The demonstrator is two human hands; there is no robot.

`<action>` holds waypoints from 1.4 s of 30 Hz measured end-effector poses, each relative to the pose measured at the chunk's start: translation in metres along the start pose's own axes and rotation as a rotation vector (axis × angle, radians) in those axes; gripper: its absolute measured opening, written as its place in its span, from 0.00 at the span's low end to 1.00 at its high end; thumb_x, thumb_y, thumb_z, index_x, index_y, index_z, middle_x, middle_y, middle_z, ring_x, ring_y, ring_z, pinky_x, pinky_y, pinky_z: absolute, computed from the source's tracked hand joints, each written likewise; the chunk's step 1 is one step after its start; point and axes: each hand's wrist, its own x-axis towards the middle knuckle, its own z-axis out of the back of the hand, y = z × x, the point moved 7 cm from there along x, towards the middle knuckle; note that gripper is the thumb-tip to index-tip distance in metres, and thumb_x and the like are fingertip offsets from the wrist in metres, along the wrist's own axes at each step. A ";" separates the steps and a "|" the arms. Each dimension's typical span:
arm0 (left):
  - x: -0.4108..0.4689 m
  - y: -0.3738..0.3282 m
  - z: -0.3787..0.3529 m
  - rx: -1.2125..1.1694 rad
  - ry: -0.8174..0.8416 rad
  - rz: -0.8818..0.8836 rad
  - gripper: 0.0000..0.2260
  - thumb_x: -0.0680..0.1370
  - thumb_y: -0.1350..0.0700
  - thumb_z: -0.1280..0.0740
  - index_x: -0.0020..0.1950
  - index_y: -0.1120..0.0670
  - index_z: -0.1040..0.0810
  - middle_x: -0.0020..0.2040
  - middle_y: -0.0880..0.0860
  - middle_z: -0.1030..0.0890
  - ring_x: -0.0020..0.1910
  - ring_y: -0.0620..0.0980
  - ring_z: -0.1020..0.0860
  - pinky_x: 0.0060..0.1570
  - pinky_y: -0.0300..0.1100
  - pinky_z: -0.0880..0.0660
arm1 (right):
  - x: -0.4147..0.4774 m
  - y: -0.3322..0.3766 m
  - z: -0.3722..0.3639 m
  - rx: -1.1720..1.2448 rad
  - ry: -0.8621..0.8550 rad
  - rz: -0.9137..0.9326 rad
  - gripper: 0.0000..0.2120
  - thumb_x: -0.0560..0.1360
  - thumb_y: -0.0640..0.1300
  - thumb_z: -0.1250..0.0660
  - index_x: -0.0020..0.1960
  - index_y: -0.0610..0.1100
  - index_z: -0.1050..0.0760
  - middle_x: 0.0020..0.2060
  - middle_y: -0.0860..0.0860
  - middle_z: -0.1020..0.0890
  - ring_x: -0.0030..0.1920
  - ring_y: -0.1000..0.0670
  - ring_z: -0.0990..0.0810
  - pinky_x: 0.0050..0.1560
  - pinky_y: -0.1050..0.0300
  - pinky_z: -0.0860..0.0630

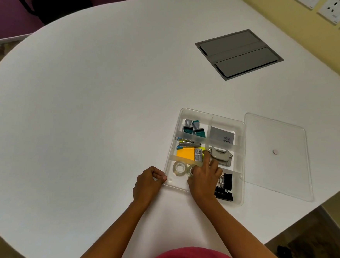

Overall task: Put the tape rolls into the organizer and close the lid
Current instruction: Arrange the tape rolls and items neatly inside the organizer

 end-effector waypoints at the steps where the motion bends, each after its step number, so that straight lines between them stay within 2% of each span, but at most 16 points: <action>1: 0.000 0.000 0.000 -0.005 0.005 0.005 0.07 0.73 0.48 0.29 0.37 0.43 0.25 0.41 0.45 0.19 0.46 0.50 0.18 0.53 0.52 0.22 | 0.000 -0.001 0.000 -0.001 -0.003 -0.005 0.15 0.47 0.38 0.18 0.25 0.45 0.22 0.64 0.43 0.26 0.55 0.38 0.31 0.46 0.47 0.34; 4: 0.001 0.001 0.000 -0.015 0.008 0.008 0.07 0.73 0.48 0.28 0.37 0.43 0.25 0.40 0.44 0.19 0.46 0.50 0.18 0.54 0.53 0.22 | 0.000 -0.003 0.000 0.010 -0.003 -0.022 0.14 0.47 0.39 0.18 0.26 0.45 0.23 0.64 0.42 0.26 0.54 0.38 0.32 0.46 0.48 0.37; 7: 0.001 0.001 0.000 -0.023 0.011 0.009 0.07 0.73 0.48 0.29 0.37 0.43 0.25 0.40 0.44 0.19 0.46 0.51 0.18 0.54 0.53 0.22 | 0.000 -0.002 0.000 0.020 0.001 -0.009 0.16 0.46 0.39 0.18 0.28 0.44 0.23 0.63 0.41 0.26 0.55 0.37 0.30 0.45 0.48 0.35; 11: 0.002 0.001 0.000 -0.027 0.022 0.014 0.07 0.72 0.48 0.28 0.38 0.43 0.25 0.41 0.45 0.19 0.46 0.51 0.18 0.54 0.53 0.22 | 0.001 -0.005 0.005 0.058 -0.032 0.046 0.20 0.49 0.42 0.19 0.37 0.43 0.23 0.61 0.38 0.26 0.55 0.37 0.28 0.46 0.46 0.31; 15: 0.005 0.004 -0.001 -0.042 0.036 0.027 0.07 0.72 0.49 0.28 0.38 0.43 0.24 0.40 0.46 0.18 0.46 0.52 0.17 0.55 0.55 0.22 | -0.003 0.001 0.012 0.150 -0.077 0.102 0.21 0.55 0.45 0.19 0.43 0.47 0.24 0.62 0.39 0.28 0.60 0.39 0.33 0.49 0.44 0.33; 21: 0.006 0.004 -0.003 -0.048 0.039 0.032 0.07 0.72 0.50 0.28 0.37 0.43 0.25 0.39 0.46 0.19 0.46 0.52 0.18 0.55 0.55 0.21 | 0.005 0.021 0.001 0.092 -0.017 0.211 0.18 0.52 0.50 0.18 0.38 0.49 0.20 0.63 0.42 0.27 0.62 0.39 0.35 0.54 0.42 0.34; 24: 0.005 0.005 -0.002 -0.064 0.036 0.033 0.06 0.72 0.49 0.28 0.38 0.44 0.24 0.40 0.46 0.18 0.45 0.51 0.18 0.52 0.56 0.20 | 0.010 0.028 -0.004 0.041 -0.003 0.244 0.18 0.48 0.47 0.17 0.33 0.48 0.20 0.62 0.43 0.25 0.60 0.39 0.34 0.53 0.42 0.36; 28: 0.006 0.005 -0.002 -0.062 0.031 0.035 0.07 0.72 0.50 0.27 0.37 0.44 0.25 0.39 0.45 0.19 0.46 0.52 0.18 0.52 0.55 0.20 | 0.012 0.033 -0.003 -0.001 -0.024 0.297 0.13 0.49 0.44 0.19 0.29 0.47 0.21 0.63 0.45 0.25 0.59 0.40 0.33 0.53 0.44 0.36; 36: 0.006 0.005 -0.002 -0.063 0.033 0.032 0.06 0.72 0.50 0.28 0.38 0.45 0.24 0.39 0.45 0.18 0.45 0.51 0.18 0.52 0.55 0.20 | 0.012 0.034 -0.005 -0.014 -0.009 0.284 0.14 0.48 0.44 0.19 0.27 0.48 0.22 0.63 0.45 0.25 0.60 0.40 0.34 0.53 0.45 0.38; 39: 0.006 0.006 -0.001 -0.065 0.032 0.031 0.06 0.72 0.49 0.27 0.38 0.45 0.23 0.39 0.46 0.18 0.45 0.51 0.17 0.51 0.55 0.20 | 0.012 0.032 -0.005 0.011 0.004 0.259 0.15 0.46 0.45 0.18 0.28 0.48 0.21 0.61 0.43 0.24 0.59 0.40 0.34 0.52 0.44 0.34; 42: 0.006 0.005 -0.001 -0.067 0.035 0.026 0.06 0.72 0.49 0.27 0.38 0.44 0.23 0.39 0.45 0.18 0.45 0.51 0.17 0.51 0.55 0.20 | 0.012 0.030 -0.003 0.054 0.002 0.255 0.18 0.47 0.46 0.18 0.34 0.49 0.21 0.59 0.43 0.24 0.57 0.41 0.32 0.48 0.46 0.30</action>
